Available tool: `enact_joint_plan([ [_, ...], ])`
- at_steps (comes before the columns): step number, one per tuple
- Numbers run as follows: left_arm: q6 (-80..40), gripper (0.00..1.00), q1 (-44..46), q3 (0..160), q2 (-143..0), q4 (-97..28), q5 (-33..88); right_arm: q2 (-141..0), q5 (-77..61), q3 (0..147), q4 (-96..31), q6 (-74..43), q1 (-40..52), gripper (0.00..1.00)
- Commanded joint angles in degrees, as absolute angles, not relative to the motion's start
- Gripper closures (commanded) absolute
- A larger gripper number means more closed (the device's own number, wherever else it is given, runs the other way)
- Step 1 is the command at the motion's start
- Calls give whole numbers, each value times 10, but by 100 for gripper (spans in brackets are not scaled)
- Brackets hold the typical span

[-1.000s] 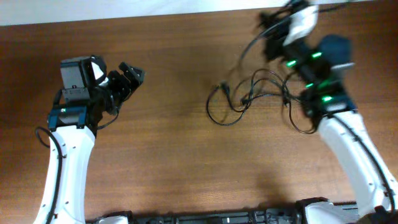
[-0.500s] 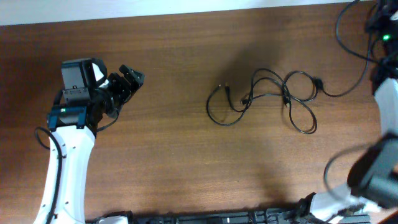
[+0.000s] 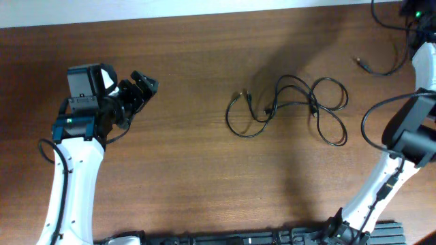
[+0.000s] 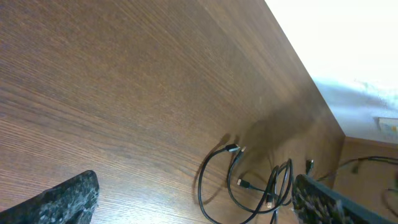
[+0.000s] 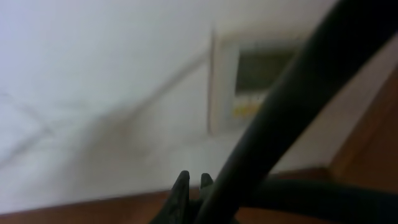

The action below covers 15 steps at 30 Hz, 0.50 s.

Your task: Untangle cables

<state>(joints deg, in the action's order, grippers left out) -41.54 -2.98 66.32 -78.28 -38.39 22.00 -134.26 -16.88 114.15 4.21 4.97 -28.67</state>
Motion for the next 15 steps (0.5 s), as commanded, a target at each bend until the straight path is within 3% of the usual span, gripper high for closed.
enact_joint_plan([
  [1, -406, 1, -30, 667, -781, -385, 213, -1422, -132, 1145, -30, 58, -286, 92],
  [5, -406, 1, -30, 667, -781, -385, 213, -1448, -132, 1145, -122, 58, -285, 77],
  [7, -406, 1, -30, 667, -781, -385, 213, -1442, -133, 1145, -152, 55, -285, 13],
  [8, -406, 1, -30, 667, -781, -385, 214, -1436, -133, 1145, -167, 56, -285, 1],
  [15, -406, 1, -30, 667, -781, -385, 213, -1331, -132, 1145, -305, 55, -285, 2],
])
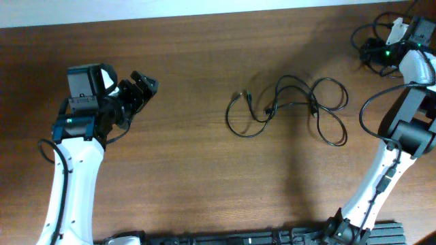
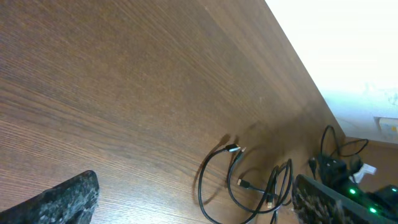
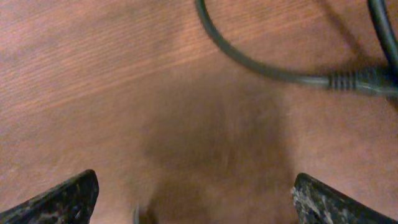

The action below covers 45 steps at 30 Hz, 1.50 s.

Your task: Untangle cables

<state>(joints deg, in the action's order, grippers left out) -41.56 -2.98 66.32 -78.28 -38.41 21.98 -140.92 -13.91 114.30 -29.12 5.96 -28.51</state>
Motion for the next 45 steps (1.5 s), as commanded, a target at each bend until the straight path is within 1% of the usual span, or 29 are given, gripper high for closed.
enact_joint_plan([
  [1, -406, 1, -30, 667, -781, -385, 213, -1305, -130, 1145, -318, 55, -285, 2],
  [4, -406, 1, -30, 667, -781, -385, 213, -1212, -128, 1145, -389, 36, -285, 2],
  [7, -406, 1, -30, 667, -781, -385, 213, -1149, -128, 1145, -476, 9, -285, 1],
  [13, -406, 1, -30, 667, -781, -385, 213, -1083, -144, 1145, -677, -11, -278, 1],
  [16, -406, 1, -30, 667, -781, -385, 213, -1085, -172, 1138, -761, -11, -245, 1],
  [19, -406, 1, -30, 667, -781, -385, 214, -1085, -174, 1108, -774, -11, -178, 1],
  [21, -406, 1, -30, 667, -781, -385, 213, -1087, -174, 1077, -765, -37, -121, 2],
  [22, -406, 1, -30, 667, -781, -385, 213, -1089, -174, 1056, -748, -84, -91, 1],
  [25, -406, 1, -30, 667, -781, -385, 213, -1097, -174, 992, -688, -163, -20, 1],
  [28, -406, 1, -30, 667, -781, -385, 214, -1100, -167, 922, -613, -165, 39, 1],
  [29, -406, 1, -30, 667, -781, -385, 214, -1100, -166, 890, -556, -203, 56, 1],
  [30, -406, 1, -30, 667, -781, -385, 213, -1100, -165, 866, -504, -281, 62, 1],
  [31, -406, 1, -30, 667, -781, -385, 213, -1100, -150, 843, -459, -384, 60, 1],
  [34, -406, 1, -30, 667, -781, -385, 213, -1100, -112, 817, -398, -545, 51, 2],
  [35, -406, 1, -30, 667, -781, -385, 213, -1100, -109, 810, -370, -577, 48, 1],
  [38, -406, 1, -30, 667, -781, -385, 213, -1101, -107, 799, -300, -588, 49, 1],
  [42, -406, 1, -30, 667, -781, -385, 213, -1103, -84, 799, -291, -594, 48, 1],
  [45, -406, 1, -30, 667, -781, -385, 213, -1116, -78, 799, -290, -625, 48, 1],
])
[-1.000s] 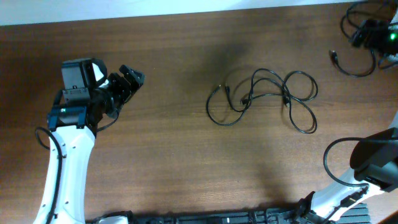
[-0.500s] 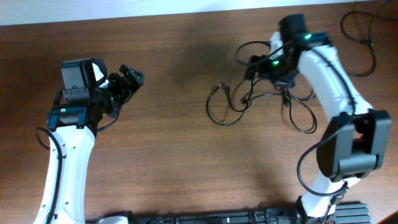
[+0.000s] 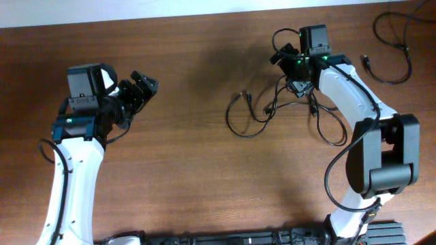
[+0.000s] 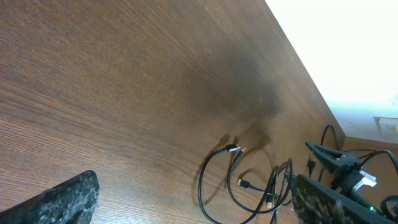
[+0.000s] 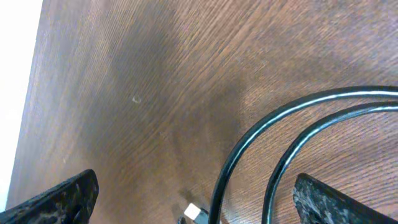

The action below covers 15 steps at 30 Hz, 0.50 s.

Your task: Untangle cables

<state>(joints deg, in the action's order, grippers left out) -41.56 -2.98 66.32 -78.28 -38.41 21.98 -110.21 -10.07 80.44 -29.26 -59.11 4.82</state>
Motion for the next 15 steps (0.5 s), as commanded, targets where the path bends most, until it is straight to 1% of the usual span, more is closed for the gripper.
enact_joint_plan([
  [1, -406, 1, -30, 667, -781, -385, 214, -1128, -65, 799, -272, -640, 48, 1],
  [3, -406, 1, -30, 667, -781, -385, 213, -1149, -59, 799, -224, -640, 48, 1],
  [4, -406, 1, -30, 667, -781, -385, 213, -1158, -59, 799, -210, -640, 48, 7],
  [5, -406, 1, -30, 667, -781, -385, 214, -1171, -59, 799, -189, -640, 48, 20],
  [6, -406, 1, -30, 667, -781, -385, 214, -1181, -63, 799, -175, -639, 48, 45],
  [7, -406, 1, -30, 667, -781, -385, 213, -1185, -72, 799, -170, -638, 48, 78],
  [8, -406, 1, -30, 667, -781, -385, 213, -1184, -80, 799, -169, -619, 48, 95],
  [10, -406, 1, -30, 667, -781, -385, 213, -1164, -149, 809, -133, -489, 48, 96],
  [12, -406, 1, -30, 667, -781, -385, 213, -1125, -215, 835, -156, -412, 52, 96],
  [15, -406, 1, -30, 667, -781, -385, 213, -1050, -251, 847, -199, -317, 72, 96],
])
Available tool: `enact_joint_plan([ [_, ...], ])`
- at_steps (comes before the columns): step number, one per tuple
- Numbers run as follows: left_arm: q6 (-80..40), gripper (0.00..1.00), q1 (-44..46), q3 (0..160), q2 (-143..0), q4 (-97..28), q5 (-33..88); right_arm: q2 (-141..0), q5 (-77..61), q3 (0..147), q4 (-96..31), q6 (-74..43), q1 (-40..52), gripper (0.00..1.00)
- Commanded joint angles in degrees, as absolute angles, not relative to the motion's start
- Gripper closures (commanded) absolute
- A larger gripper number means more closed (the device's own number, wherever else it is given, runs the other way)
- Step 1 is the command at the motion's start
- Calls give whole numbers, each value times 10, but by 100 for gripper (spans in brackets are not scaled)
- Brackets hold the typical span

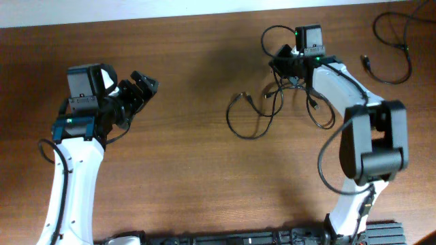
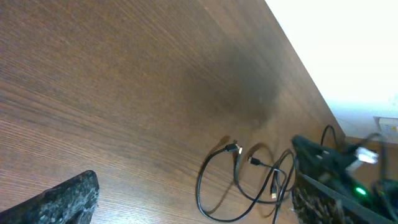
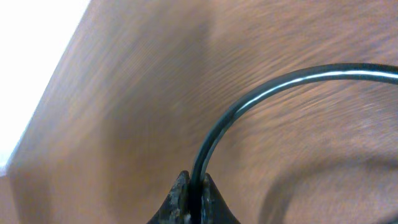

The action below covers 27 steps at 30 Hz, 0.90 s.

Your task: Untangle cables

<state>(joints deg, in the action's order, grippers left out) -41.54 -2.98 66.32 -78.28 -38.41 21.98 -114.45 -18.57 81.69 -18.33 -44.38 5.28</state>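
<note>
A tangle of thin black cables (image 1: pixel 272 109) lies on the brown table right of centre; the left wrist view shows its loops (image 2: pixel 214 186) too. My right gripper (image 1: pixel 285 64) is at the far side of the tangle, shut on one black cable (image 3: pixel 261 99). That cable runs out from between the pinched fingertips (image 3: pixel 180 193) and arcs off to the right, and a loop of it (image 1: pixel 271 37) stands out beyond the gripper. My left gripper (image 1: pixel 144 84) stays far to the left, open, holding nothing.
A separate black cable (image 1: pixel 394 51) with a plug lies at the far right corner. The table's far edge (image 1: pixel 204 15) meets a white wall. A dark rail (image 1: pixel 238 239) runs along the near edge.
My right gripper was open just above the tangle and is now shut on one cable. The tangle has been drawn in toward the gripper, with a loop now beyond it. The left arm is unchanged.
First my right arm stood at the table's far right edge, fingers shut. Then its gripper was open at the far right corner by the separate cable. Later it was open over the tangle, and now it grips one cable there. The left arm never moved.
</note>
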Motion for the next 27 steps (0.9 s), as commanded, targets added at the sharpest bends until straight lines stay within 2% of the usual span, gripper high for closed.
enact_joint_plan([
  [1, -406, 1, -30, 667, -781, -385, 213, -1019, -251, 847, -215, -289, 83, 96],
  [5, -406, 1, -30, 667, -781, -385, 213, -903, -251, 847, -274, -166, 143, 96],
  [12, -406, 1, -30, 667, -781, -382, 213, -791, -247, 847, -409, 60, 251, 96],
  [14, -406, 1, -30, 667, -781, -383, 206, -769, -162, 847, -425, 68, 250, 96],
  [17, -406, 1, -30, 667, -783, -385, 194, -736, 62, 847, -451, 24, 245, 96],
  [19, -406, 1, -30, 667, -783, -400, 168, -709, 298, 847, -449, -13, 239, 96],
  [21, -406, 1, -30, 667, -783, -413, 152, -694, 453, 847, -465, -42, 233, 96],
  [24, -406, 1, -30, 667, -783, -423, 152, -687, 521, 847, -530, -109, 223, 96],
  [27, -406, 1, -30, 667, -783, -423, 152, -687, 580, 847, -633, -302, 208, 96],
])
